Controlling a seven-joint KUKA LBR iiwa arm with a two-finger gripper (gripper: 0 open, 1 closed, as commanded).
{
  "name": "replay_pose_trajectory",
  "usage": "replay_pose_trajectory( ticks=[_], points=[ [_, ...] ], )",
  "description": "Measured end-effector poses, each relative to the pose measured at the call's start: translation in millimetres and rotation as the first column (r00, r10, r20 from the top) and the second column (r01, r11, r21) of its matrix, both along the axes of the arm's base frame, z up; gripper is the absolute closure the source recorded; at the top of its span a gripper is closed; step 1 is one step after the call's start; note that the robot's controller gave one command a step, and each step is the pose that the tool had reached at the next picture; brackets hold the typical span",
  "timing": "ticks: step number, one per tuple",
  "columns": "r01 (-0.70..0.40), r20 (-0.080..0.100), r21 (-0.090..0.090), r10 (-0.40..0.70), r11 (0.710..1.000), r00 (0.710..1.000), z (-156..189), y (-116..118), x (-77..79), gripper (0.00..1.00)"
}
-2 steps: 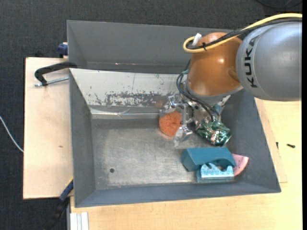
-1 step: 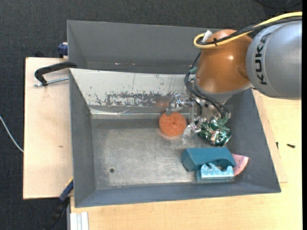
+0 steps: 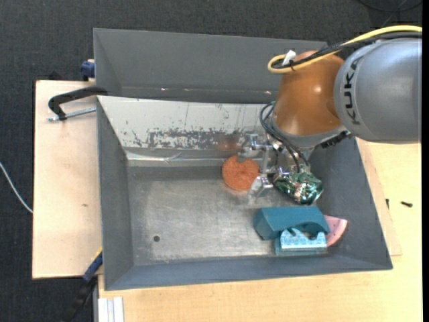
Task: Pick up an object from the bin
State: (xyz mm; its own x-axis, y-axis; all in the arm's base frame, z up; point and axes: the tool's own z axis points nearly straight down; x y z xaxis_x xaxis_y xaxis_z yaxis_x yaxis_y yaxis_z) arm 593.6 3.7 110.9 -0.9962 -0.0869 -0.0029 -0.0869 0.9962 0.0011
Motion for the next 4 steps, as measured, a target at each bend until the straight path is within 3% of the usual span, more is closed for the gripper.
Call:
replay_pose_trajectory(
  ticks=[1,2,3,4],
  points=[
    [-0.182,0.021,-0.01,0.182,0.983,0.983,-31,7,12.4,1.0],
    [-0.181,0.021,-0.01,0.182,0.983,0.983,-31,7,12.3,1.0],
    [-0.181,0.006,-0.001,0.181,0.983,0.983,-21,8,14.6,1.0],
    [-0.181,0.004,-0.001,0.181,0.984,0.984,-15,8,14.1,1.0]
  ],
)
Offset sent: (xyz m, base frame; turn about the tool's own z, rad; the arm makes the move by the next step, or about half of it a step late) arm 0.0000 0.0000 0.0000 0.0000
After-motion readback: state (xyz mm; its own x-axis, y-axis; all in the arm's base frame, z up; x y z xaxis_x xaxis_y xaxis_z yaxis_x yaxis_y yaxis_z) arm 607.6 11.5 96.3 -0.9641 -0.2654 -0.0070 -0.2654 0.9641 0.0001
